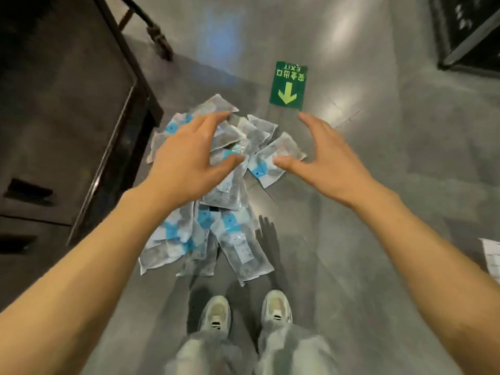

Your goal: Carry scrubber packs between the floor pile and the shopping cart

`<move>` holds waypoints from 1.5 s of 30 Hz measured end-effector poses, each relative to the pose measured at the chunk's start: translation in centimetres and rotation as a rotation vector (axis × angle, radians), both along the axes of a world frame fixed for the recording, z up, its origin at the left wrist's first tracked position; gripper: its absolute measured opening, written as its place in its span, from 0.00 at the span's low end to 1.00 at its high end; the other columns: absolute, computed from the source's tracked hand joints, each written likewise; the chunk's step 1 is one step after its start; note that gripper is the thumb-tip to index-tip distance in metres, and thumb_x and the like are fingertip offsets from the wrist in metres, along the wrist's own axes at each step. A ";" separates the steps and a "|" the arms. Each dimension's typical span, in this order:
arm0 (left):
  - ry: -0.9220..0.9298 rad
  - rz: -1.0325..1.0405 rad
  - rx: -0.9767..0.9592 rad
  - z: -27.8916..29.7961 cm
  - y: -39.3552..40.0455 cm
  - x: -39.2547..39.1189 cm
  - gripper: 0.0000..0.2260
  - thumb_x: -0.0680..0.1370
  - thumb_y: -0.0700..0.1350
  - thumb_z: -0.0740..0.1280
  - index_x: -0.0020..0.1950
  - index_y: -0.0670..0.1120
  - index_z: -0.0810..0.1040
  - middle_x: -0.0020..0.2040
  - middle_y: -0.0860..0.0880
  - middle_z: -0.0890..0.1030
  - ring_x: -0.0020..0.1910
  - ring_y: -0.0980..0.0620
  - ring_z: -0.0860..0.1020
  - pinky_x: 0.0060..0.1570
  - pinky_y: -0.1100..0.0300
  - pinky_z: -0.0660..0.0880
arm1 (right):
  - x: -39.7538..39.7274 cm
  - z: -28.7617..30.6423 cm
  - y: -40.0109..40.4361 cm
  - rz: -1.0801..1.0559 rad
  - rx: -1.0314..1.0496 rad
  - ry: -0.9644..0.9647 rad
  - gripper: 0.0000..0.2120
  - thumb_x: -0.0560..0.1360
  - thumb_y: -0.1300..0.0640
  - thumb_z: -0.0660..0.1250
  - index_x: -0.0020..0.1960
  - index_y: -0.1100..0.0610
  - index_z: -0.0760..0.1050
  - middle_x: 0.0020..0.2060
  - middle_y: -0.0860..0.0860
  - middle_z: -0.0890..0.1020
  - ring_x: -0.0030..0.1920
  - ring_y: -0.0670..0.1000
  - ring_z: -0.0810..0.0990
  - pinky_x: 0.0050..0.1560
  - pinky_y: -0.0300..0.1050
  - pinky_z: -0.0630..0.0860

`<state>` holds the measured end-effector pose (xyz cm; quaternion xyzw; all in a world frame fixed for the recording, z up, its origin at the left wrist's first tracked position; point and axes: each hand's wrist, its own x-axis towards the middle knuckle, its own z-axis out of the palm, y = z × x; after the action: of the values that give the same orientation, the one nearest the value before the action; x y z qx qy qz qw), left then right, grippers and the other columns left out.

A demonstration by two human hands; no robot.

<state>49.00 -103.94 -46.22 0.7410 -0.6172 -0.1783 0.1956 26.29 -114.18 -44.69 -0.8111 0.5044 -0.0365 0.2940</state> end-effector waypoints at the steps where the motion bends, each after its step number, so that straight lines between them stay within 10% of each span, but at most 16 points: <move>1: -0.020 -0.006 -0.003 -3.9 0.4 0.0 0.34 0.78 0.64 0.66 0.79 0.49 0.65 0.74 0.46 0.73 0.73 0.43 0.72 0.69 0.46 0.71 | -0.2 -4.1 0.2 0.010 -0.012 0.007 0.46 0.73 0.34 0.71 0.82 0.50 0.56 0.82 0.49 0.60 0.81 0.50 0.58 0.79 0.49 0.58; 13: -0.129 -0.052 -0.037 -35.4 1.4 1.8 0.38 0.74 0.70 0.59 0.80 0.52 0.62 0.76 0.46 0.71 0.73 0.41 0.71 0.69 0.38 0.71 | -1.7 -35.4 1.3 0.113 -0.191 0.010 0.47 0.72 0.31 0.69 0.82 0.49 0.55 0.81 0.47 0.62 0.80 0.51 0.61 0.77 0.51 0.60; 29: -0.006 0.189 -0.122 -36.9 5.9 5.6 0.32 0.77 0.64 0.68 0.77 0.52 0.66 0.74 0.49 0.74 0.70 0.47 0.75 0.70 0.46 0.71 | -1.6 -44.2 4.8 0.055 0.232 0.024 0.51 0.68 0.30 0.71 0.81 0.53 0.58 0.78 0.53 0.67 0.76 0.54 0.68 0.75 0.54 0.68; 35: -0.006 0.246 -0.074 -37.3 6.7 5.6 0.31 0.78 0.61 0.68 0.79 0.52 0.65 0.75 0.50 0.73 0.70 0.48 0.74 0.67 0.46 0.72 | -1.5 -49.4 8.1 -0.231 0.702 -0.115 0.35 0.70 0.45 0.80 0.67 0.55 0.65 0.50 0.48 0.81 0.45 0.44 0.82 0.40 0.32 0.78; 38: 0.014 0.264 -0.065 -37.7 6.5 5.6 0.31 0.78 0.61 0.68 0.79 0.53 0.65 0.75 0.49 0.74 0.70 0.47 0.75 0.67 0.45 0.72 | -1.3 -52.2 8.8 -0.289 0.868 -0.229 0.40 0.62 0.43 0.84 0.64 0.64 0.74 0.49 0.55 0.88 0.46 0.54 0.88 0.50 0.50 0.85; 45: 0.085 0.312 -0.054 -38.3 6.5 5.8 0.31 0.78 0.62 0.68 0.78 0.53 0.66 0.74 0.49 0.74 0.71 0.48 0.74 0.69 0.44 0.72 | 0.9 -54.5 11.3 -0.291 0.959 -0.178 0.22 0.63 0.53 0.86 0.54 0.57 0.84 0.47 0.50 0.89 0.49 0.53 0.88 0.58 0.55 0.83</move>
<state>54.84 -97.46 -84.54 0.8142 -0.4903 -0.1601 0.2667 27.17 -102.90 -99.21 -0.5001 0.5451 0.0896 0.6670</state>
